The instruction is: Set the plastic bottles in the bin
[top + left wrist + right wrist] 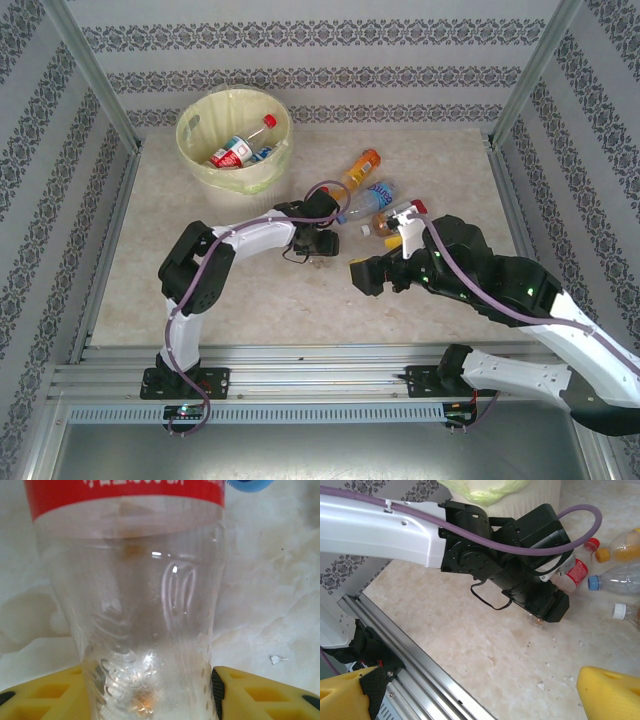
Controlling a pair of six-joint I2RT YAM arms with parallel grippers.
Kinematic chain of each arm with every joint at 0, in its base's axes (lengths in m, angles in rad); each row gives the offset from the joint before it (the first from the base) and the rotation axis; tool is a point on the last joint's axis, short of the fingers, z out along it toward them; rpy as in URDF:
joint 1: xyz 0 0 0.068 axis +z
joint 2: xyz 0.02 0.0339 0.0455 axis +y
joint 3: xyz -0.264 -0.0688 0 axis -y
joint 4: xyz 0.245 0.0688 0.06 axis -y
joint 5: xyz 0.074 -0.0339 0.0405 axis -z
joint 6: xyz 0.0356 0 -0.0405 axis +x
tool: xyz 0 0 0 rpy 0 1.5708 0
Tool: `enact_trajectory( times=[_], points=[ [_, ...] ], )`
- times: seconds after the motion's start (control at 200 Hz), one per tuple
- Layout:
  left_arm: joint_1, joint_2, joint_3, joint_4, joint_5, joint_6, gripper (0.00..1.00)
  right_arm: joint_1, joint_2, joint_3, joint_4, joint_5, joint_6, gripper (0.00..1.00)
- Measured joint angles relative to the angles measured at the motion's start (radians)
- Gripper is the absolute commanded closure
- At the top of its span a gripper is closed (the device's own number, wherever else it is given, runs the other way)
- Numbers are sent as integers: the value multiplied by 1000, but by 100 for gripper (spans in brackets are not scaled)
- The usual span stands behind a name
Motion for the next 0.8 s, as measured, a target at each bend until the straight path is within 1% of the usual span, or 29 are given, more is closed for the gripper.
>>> enact_trajectory(
  times=[0.26, 0.415, 0.595, 0.804],
  points=[
    [0, -179, -25, -6, 2, 52, 42, -6, -20, -3, 4, 26, 0, 2],
    [0, -265, 21, -26, 52, 130, 42, -6, -28, -12, 23, 29, 0, 2],
    [-1, -308, 177, -121, 87, 249, 44, -6, -36, -18, 47, 29, 0, 2],
    [1, -310, 469, -298, 90, 413, 44, -6, -45, -18, 69, 40, 1, 2]
  ],
)
